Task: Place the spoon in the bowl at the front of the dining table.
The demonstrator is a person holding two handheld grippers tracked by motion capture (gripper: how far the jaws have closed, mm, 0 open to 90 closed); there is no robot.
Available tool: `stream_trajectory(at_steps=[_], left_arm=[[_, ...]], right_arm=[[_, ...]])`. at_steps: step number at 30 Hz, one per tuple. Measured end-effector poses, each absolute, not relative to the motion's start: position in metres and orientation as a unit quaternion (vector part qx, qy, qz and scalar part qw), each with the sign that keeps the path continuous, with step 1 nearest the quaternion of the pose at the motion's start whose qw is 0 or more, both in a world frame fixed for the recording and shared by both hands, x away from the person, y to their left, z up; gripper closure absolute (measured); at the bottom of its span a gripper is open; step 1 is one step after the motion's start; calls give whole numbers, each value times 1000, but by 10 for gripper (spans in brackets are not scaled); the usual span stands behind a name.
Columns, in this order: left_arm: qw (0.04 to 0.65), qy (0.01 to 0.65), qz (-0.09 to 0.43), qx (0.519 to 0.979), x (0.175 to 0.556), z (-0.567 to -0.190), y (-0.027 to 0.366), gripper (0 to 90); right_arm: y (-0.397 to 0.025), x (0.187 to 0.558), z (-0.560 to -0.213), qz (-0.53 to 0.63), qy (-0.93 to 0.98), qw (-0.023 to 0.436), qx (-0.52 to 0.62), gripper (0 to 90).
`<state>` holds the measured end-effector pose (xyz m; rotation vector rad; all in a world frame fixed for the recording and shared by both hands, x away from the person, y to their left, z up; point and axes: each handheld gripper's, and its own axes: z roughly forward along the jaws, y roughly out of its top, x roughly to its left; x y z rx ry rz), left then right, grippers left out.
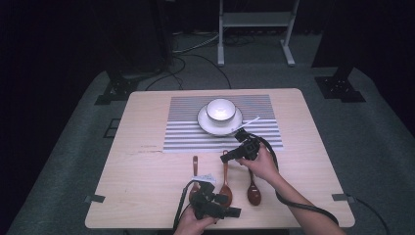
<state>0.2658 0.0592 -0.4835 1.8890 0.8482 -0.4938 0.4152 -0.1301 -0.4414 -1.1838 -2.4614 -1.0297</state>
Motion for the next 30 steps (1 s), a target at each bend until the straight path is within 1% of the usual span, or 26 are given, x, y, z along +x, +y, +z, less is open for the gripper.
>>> stream_trajectory(at_steps=[5, 6, 11, 15, 22, 30], left_arm=[[484, 351, -202, 776, 266, -482, 61, 55], [484, 352, -202, 776, 266, -482, 62, 55], [487, 352, -200, 774, 266, -480, 63, 55], [492, 353, -196, 771, 267, -478, 65, 54], [492, 356, -193, 770, 267, -477, 66, 54], [494, 357, -193, 769, 268, -478, 67, 54]], right_arm=[[-130, 416, -441, -356, -835, 115, -404, 683], [-131, 417, -440, -357, -833, 116, -405, 718], [-133, 418, -438, -361, -829, 124, -409, 738], [-137, 419, -434, -375, -819, 140, -411, 783], [-143, 420, -422, -391, -811, 151, -409, 827], [-151, 425, -407, -417, -794, 162, -413, 831]])
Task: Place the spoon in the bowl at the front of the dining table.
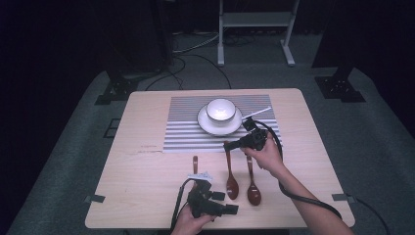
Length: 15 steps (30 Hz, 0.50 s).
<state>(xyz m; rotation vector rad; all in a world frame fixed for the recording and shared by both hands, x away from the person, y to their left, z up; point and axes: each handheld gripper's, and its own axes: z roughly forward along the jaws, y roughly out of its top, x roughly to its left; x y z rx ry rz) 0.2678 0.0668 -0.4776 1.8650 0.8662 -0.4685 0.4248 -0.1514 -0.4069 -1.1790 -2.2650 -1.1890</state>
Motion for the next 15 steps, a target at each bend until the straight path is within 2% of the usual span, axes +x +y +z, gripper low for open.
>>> stream_trajectory(at_steps=[15], left_arm=[[493, 357, -191, 770, 268, -477, 68, 54]], right_arm=[[-163, 437, -392, -461, -756, 144, -442, 831]])
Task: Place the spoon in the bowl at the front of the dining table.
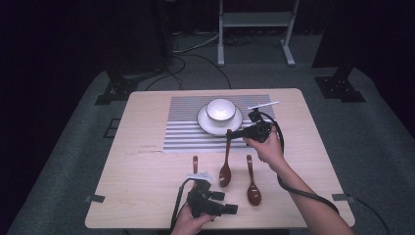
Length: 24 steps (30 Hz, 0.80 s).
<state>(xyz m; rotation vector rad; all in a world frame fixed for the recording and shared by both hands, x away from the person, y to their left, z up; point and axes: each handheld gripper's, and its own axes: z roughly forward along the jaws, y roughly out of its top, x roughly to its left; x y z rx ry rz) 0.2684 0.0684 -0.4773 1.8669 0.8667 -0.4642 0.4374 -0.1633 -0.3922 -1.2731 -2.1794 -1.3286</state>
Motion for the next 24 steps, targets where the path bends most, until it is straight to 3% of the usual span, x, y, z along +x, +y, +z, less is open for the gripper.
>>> stream_trajectory(at_steps=[24], left_arm=[[496, 359, -189, 768, 269, -476, 71, 54]], right_arm=[[-186, 465, -371, -491, -710, 108, -493, 830]])
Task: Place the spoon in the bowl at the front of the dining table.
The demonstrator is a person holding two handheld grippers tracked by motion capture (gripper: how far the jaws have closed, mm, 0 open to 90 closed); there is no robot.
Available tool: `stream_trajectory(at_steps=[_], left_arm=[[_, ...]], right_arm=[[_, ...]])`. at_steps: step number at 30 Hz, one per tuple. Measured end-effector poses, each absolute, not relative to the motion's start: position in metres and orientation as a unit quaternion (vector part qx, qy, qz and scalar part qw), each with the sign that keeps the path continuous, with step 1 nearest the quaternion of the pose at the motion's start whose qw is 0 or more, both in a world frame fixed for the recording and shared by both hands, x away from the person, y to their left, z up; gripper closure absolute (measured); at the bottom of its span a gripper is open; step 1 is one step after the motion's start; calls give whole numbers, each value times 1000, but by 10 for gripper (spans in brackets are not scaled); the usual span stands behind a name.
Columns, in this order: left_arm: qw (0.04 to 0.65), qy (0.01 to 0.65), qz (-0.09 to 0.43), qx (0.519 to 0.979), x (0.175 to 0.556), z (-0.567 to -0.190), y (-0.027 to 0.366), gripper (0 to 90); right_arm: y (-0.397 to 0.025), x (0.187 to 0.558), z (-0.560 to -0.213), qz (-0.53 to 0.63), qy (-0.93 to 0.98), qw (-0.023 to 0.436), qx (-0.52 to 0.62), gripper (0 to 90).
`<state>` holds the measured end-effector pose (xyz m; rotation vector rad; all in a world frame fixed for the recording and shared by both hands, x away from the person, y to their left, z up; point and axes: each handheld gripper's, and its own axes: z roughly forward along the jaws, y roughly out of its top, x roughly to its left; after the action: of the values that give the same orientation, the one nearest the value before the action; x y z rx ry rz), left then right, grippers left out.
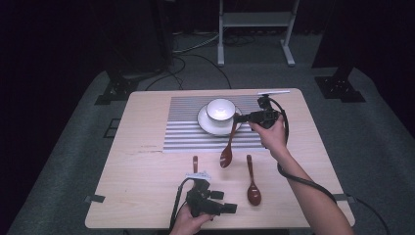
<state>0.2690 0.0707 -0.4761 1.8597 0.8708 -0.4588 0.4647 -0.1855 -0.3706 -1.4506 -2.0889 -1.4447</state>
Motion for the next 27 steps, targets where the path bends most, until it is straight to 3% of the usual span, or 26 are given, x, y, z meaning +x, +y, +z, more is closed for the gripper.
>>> stream_trajectory(at_steps=[27], left_arm=[[499, 355, -185, 769, 268, -474, 71, 54]], right_arm=[[-191, 491, -336, -509, -674, 58, -532, 830]])
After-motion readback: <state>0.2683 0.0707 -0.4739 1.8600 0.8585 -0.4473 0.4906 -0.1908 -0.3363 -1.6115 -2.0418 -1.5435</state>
